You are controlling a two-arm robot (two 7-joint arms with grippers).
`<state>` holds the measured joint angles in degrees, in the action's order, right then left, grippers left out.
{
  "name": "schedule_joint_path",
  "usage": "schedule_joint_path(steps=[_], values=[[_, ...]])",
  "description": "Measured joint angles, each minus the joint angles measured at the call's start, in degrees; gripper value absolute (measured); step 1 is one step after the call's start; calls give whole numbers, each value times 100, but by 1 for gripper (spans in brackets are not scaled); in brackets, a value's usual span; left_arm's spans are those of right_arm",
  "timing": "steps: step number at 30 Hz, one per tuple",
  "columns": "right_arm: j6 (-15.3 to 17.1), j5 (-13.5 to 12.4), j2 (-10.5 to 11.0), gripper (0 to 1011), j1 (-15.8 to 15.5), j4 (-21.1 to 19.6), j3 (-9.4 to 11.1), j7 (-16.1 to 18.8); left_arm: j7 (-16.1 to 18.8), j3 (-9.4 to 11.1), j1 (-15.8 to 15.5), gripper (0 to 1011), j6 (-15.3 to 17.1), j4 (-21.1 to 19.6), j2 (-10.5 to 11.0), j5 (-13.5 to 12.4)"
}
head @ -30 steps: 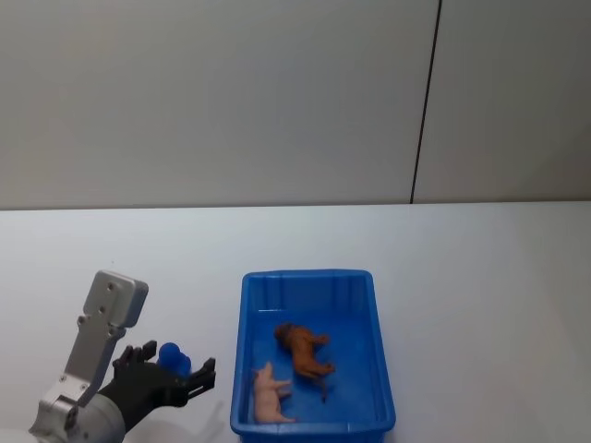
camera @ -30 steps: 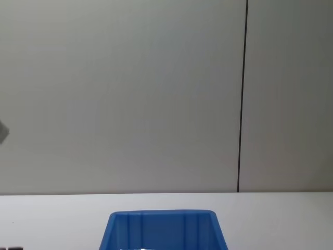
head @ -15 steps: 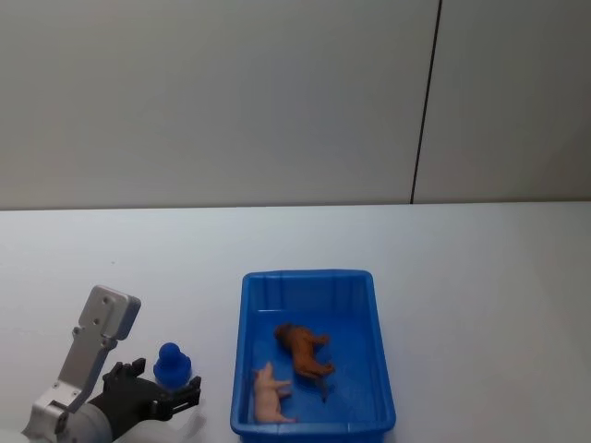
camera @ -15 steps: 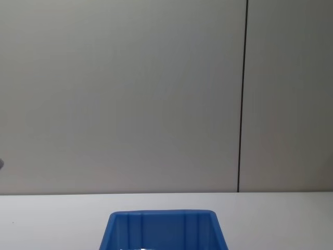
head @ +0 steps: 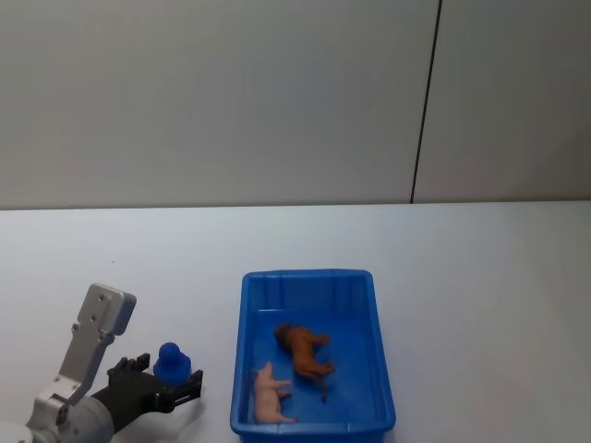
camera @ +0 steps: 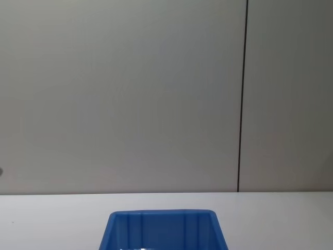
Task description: Pick up the two dolls from the table and place them into the box.
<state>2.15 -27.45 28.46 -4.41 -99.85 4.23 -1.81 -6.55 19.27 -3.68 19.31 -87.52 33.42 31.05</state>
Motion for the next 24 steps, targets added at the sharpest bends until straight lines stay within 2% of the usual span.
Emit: schedule_joint_path(steps=[7,18,23,24], values=[[-5,-1,3,1001,-3,0,3,-5,-337,23,-195,1001,-200,369,-146,-40],[-10,-1,7,1001,-8,1,9,-11,-595,30,-326,999,-253,612,-217,-132],[-11,-1,7,1001,-9,1,9,-11,-653,30,-353,914,-260,667,-231,-154],[-11,-1,7,1001,-8,1,9,-11,-669,30,-359,864,-262,681,-235,-159]])
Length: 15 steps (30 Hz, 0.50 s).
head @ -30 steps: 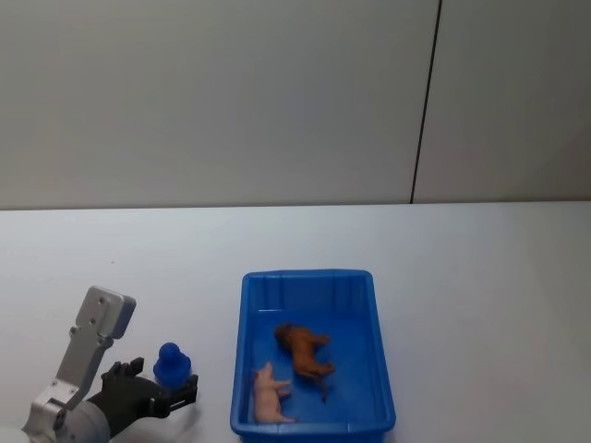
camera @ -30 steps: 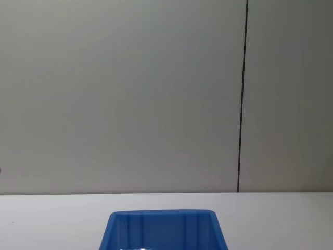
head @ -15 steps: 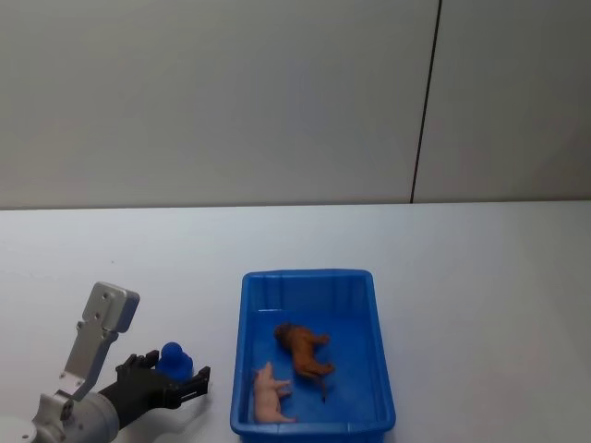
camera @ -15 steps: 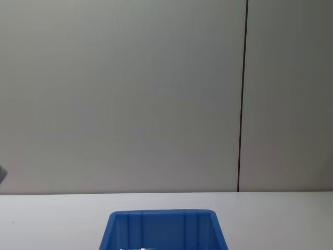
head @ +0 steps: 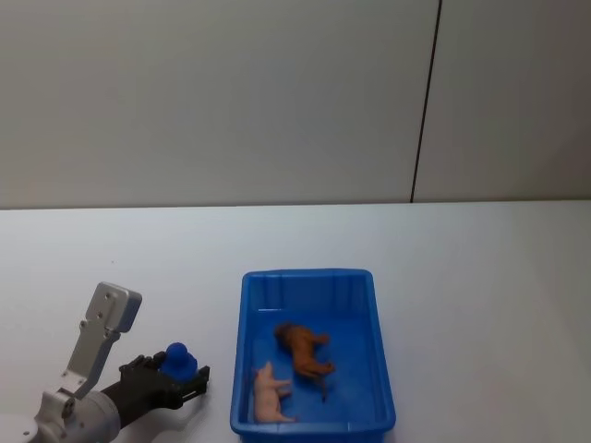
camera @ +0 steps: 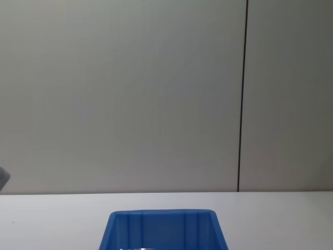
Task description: Pick up the two dolls from the table and place them into the box.
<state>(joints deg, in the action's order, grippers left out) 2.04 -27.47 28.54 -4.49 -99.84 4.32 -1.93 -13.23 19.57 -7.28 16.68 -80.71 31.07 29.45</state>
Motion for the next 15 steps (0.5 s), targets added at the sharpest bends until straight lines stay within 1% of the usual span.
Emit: schedule_joint_path(steps=[2,4,6,9,15], values=[[0,0,0,1001,0,0,0,0,-20,0,-10,833,-3,19,-4,-8],[0,0,0,1001,0,0,0,0,-32,0,-15,759,-5,30,-7,-12],[0,0,0,1001,0,0,0,0,-48,0,-22,727,-7,42,-10,-16],[0,0,0,1001,0,0,0,0,-62,0,-29,608,-10,56,-14,-22],[0,1,0,1001,0,0,0,0,-80,0,-38,558,-15,72,-17,-29]])
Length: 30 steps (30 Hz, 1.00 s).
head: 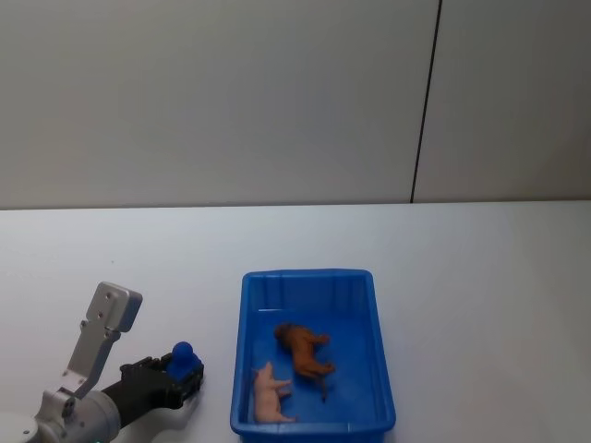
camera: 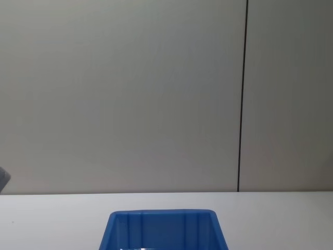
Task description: Pick up the two dolls from the table and place them into the box.
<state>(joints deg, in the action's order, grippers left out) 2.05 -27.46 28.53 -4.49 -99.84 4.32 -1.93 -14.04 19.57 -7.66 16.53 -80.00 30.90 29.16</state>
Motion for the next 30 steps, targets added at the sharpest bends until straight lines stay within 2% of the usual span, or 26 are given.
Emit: schedule_joint_path(steps=[10,22,30], values=[[0,0,0,1001,0,0,0,0,64,-20,22,487,-177,-54,7,-3],[0,0,0,1001,0,0,0,0,295,-134,76,408,-690,-361,90,-28],[1,0,0,1001,0,0,0,0,151,-228,-16,361,-1052,-544,109,18]])
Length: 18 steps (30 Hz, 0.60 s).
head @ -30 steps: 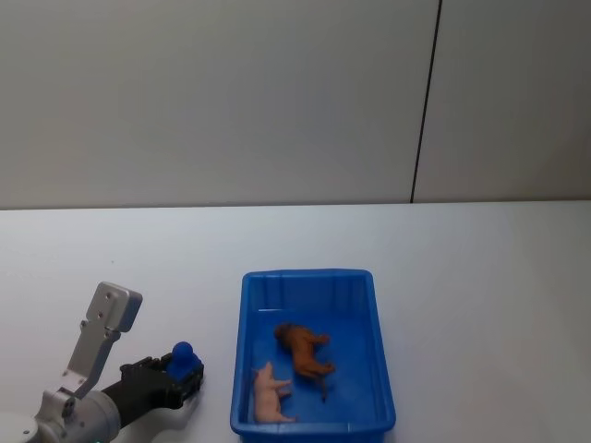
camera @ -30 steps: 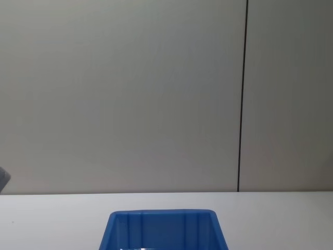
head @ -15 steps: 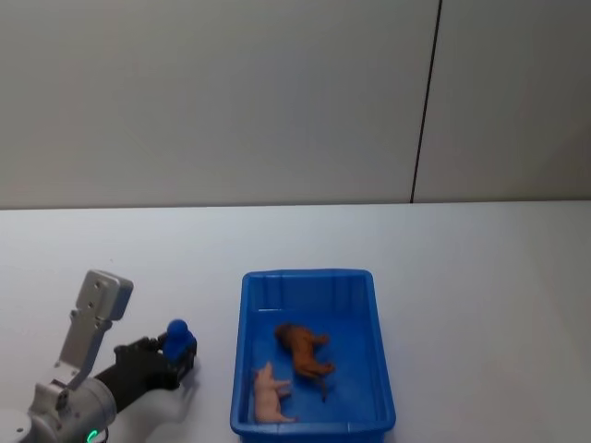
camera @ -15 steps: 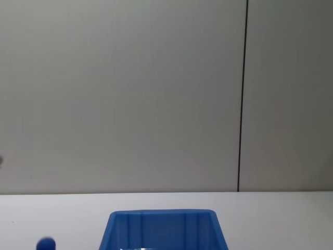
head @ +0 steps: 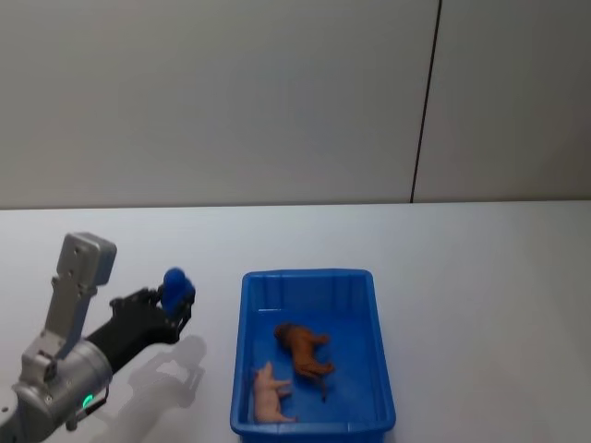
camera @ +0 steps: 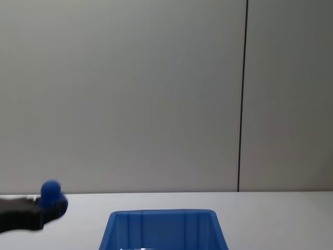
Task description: Pick up the two dolls from the table and place them into the box.
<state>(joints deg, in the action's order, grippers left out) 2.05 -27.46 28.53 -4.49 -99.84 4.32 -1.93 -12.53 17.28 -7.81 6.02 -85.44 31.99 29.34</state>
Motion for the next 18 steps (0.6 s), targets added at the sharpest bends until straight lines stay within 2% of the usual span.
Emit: schedule_joint_path(steps=[7,18], values=[[0,0,0,1001,0,0,0,0,-323,-42,-140,320,-168,-52,-42,129],[0,0,0,1001,0,0,0,0,-1170,-60,-480,253,-152,25,-187,452]])
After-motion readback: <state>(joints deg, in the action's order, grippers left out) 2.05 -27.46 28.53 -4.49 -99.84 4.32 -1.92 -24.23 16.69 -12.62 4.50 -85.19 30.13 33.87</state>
